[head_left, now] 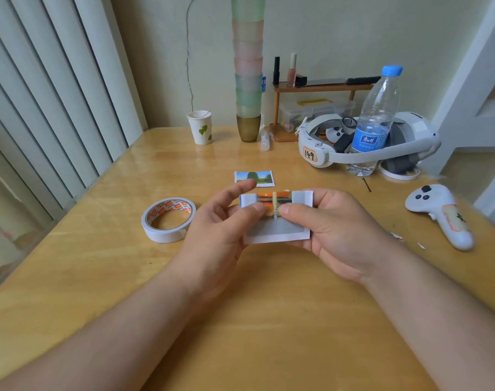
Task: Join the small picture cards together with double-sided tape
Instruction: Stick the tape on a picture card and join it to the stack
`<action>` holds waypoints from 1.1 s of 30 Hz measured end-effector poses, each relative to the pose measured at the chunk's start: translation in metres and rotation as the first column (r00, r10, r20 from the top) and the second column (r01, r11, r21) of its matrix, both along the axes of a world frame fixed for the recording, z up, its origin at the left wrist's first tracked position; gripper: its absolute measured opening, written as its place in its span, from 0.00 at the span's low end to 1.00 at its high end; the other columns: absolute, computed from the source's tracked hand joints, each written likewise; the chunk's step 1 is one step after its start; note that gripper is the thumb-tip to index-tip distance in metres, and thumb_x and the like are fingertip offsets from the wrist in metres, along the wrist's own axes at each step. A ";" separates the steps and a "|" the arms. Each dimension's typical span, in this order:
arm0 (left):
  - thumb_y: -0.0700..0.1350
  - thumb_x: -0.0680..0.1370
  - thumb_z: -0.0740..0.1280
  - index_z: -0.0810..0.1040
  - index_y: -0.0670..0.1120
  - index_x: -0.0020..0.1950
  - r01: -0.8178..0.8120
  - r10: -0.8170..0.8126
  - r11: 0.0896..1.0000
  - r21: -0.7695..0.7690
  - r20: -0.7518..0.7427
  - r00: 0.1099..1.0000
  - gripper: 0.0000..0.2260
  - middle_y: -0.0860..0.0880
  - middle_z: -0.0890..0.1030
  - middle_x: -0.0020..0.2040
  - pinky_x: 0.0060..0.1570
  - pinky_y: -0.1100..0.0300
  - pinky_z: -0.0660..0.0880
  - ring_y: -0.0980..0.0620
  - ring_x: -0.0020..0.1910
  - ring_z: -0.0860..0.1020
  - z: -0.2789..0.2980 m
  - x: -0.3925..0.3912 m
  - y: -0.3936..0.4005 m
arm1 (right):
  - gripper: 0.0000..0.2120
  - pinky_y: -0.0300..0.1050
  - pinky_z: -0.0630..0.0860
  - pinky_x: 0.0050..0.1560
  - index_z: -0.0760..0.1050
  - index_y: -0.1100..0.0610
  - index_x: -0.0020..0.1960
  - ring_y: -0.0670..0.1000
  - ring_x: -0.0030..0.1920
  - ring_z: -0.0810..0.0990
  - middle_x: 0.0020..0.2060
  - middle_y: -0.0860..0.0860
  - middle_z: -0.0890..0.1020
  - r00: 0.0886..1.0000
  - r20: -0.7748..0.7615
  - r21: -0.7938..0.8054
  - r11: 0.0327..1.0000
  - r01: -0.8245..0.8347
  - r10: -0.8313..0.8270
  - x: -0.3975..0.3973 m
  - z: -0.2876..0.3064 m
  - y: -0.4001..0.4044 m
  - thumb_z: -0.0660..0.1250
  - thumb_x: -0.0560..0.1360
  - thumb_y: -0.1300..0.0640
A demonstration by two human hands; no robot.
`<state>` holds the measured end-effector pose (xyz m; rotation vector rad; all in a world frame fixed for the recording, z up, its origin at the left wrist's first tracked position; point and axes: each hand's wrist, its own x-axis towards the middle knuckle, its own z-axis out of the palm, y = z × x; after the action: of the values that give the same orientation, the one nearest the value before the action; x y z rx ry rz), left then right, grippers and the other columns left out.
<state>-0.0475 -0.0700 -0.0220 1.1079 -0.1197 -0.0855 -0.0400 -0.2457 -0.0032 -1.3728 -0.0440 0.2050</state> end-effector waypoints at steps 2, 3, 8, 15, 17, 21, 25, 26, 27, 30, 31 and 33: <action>0.34 0.75 0.75 0.78 0.45 0.70 -0.010 0.011 1.000 0.025 -0.002 1.000 0.24 0.39 0.87 0.52 0.53 0.53 0.82 0.45 0.49 0.85 -0.002 0.000 0.000 | 0.08 0.61 0.81 0.62 0.83 0.63 0.57 0.62 0.57 0.85 0.54 0.63 0.86 1.000 0.010 -0.013 1.000 -0.011 0.012 0.000 -0.001 -0.001 0.69 0.78 0.66; 0.35 0.74 0.76 0.78 0.45 0.70 -0.017 0.016 0.999 0.042 0.003 1.000 0.24 0.39 0.87 0.51 0.52 0.53 0.82 0.46 0.48 0.86 -0.002 0.001 0.000 | 0.09 0.61 0.81 0.61 0.82 0.63 0.57 0.62 0.57 0.85 0.55 0.63 0.86 1.000 0.009 -0.015 1.000 -0.016 0.016 0.000 -0.002 -0.001 0.69 0.78 0.66; 0.37 0.74 0.75 0.75 0.47 0.72 0.028 -0.028 0.999 0.032 -0.006 1.000 0.27 0.43 0.88 0.45 0.46 0.57 0.83 0.48 0.44 0.87 -0.001 0.002 0.002 | 0.14 0.45 0.83 0.44 0.82 0.63 0.60 0.55 0.50 0.86 0.54 0.60 0.87 0.987 -0.073 0.120 0.984 -0.134 0.144 0.001 0.004 -0.008 0.70 0.74 0.64; 0.36 0.75 0.68 0.85 0.38 0.58 0.177 -0.180 0.979 -0.102 -0.013 0.984 0.13 0.38 0.86 0.57 0.62 0.53 0.80 0.45 0.54 0.86 -0.006 0.002 0.004 | 0.19 0.43 0.81 0.37 0.80 0.64 0.62 0.53 0.47 0.86 0.53 0.60 0.86 0.959 -0.128 0.183 0.957 -0.226 0.251 0.004 0.007 -0.018 0.68 0.72 0.61; 0.37 0.76 0.68 0.87 0.39 0.55 0.180 -0.184 0.977 -0.112 -0.024 0.983 0.11 0.39 0.87 0.56 0.60 0.54 0.82 0.46 0.53 0.86 -0.007 0.003 0.003 | 0.20 0.43 0.81 0.37 0.79 0.64 0.64 0.54 0.48 0.86 0.54 0.60 0.86 0.961 -0.127 0.173 0.960 -0.220 0.244 0.006 0.006 -0.019 0.68 0.72 0.61; 0.40 0.78 0.68 0.87 0.40 0.52 0.178 -0.182 0.982 -0.057 -0.076 0.980 0.09 0.41 0.87 0.50 0.49 0.58 0.84 0.49 0.47 0.86 -0.008 0.004 0.004 | 0.19 0.44 0.81 0.38 0.80 0.64 0.62 0.54 0.48 0.86 0.54 0.60 0.86 0.973 -0.115 0.079 0.978 -0.193 0.201 0.008 0.005 -0.021 0.69 0.73 0.60; 0.41 0.83 0.66 0.86 0.39 0.56 0.112 -0.104 0.993 0.048 -0.138 0.985 0.09 0.39 0.87 0.54 0.52 0.53 0.80 0.47 0.46 0.85 -0.011 0.006 0.002 | 0.10 0.43 0.80 0.34 0.81 0.63 0.59 0.53 0.42 0.85 0.49 0.60 0.87 0.987 -0.122 -0.053 0.992 -0.113 0.105 0.010 0.005 -0.022 0.66 0.81 0.61; 0.41 0.83 0.66 0.85 0.39 0.56 0.076 -0.064 0.993 0.091 -0.132 0.989 0.09 0.41 0.88 0.50 0.51 0.52 0.79 0.49 0.43 0.85 -0.011 0.006 0.001 | 0.09 0.43 0.80 0.34 0.82 0.63 0.57 0.53 0.40 0.84 0.48 0.60 0.87 0.989 -0.117 -0.099 0.990 -0.097 0.086 0.010 0.005 -0.023 0.67 0.81 0.61; 0.41 0.84 0.66 0.85 0.40 0.54 0.024 -0.006 0.986 0.167 -0.107 0.994 0.08 0.45 0.88 0.44 0.48 0.52 0.78 0.52 0.39 0.83 -0.013 0.007 0.001 | 0.08 0.43 0.80 0.34 0.83 0.61 0.55 0.53 0.38 0.84 0.47 0.60 0.87 0.995 -0.082 -0.200 0.977 -0.076 0.061 0.011 0.002 -0.025 0.68 0.81 0.60; 0.44 0.82 0.71 0.88 0.45 0.50 -0.146 0.137 0.895 0.420 0.052 0.989 0.07 0.52 0.84 0.35 0.44 0.50 0.81 0.55 0.34 0.78 -0.020 0.012 0.004 | 0.09 0.53 0.80 0.42 0.85 0.58 0.45 0.53 0.35 0.85 0.43 0.60 0.86 0.988 0.149 -0.597 0.800 0.062 0.035 0.014 -0.006 -0.032 0.73 0.79 0.53; 0.45 0.82 0.72 0.89 0.46 0.50 -0.164 0.145 0.883 0.440 0.076 0.986 0.06 0.51 0.84 0.36 0.47 0.47 0.82 0.54 0.36 0.77 -0.022 0.014 0.005 | 0.10 0.55 0.80 0.44 0.84 0.59 0.43 0.54 0.35 0.85 0.41 0.61 0.86 0.984 0.176 -0.624 0.776 0.091 0.027 0.015 -0.006 -0.033 0.74 0.78 0.52; 0.45 0.82 0.72 0.89 0.46 0.51 -0.172 0.153 0.892 0.418 0.078 0.985 0.06 0.52 0.84 0.36 0.47 0.49 0.82 0.54 0.37 0.78 -0.022 0.014 0.005 | 0.13 0.53 0.80 0.43 0.82 0.61 0.39 0.53 0.33 0.85 0.34 0.58 0.84 0.985 0.170 -0.587 0.803 0.099 0.003 0.016 -0.006 -0.035 0.74 0.78 0.54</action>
<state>-0.0332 -0.0647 -0.0438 1.5524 -0.0464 0.0673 -0.0239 -0.2810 -0.0090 -2.0215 -0.0860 0.0589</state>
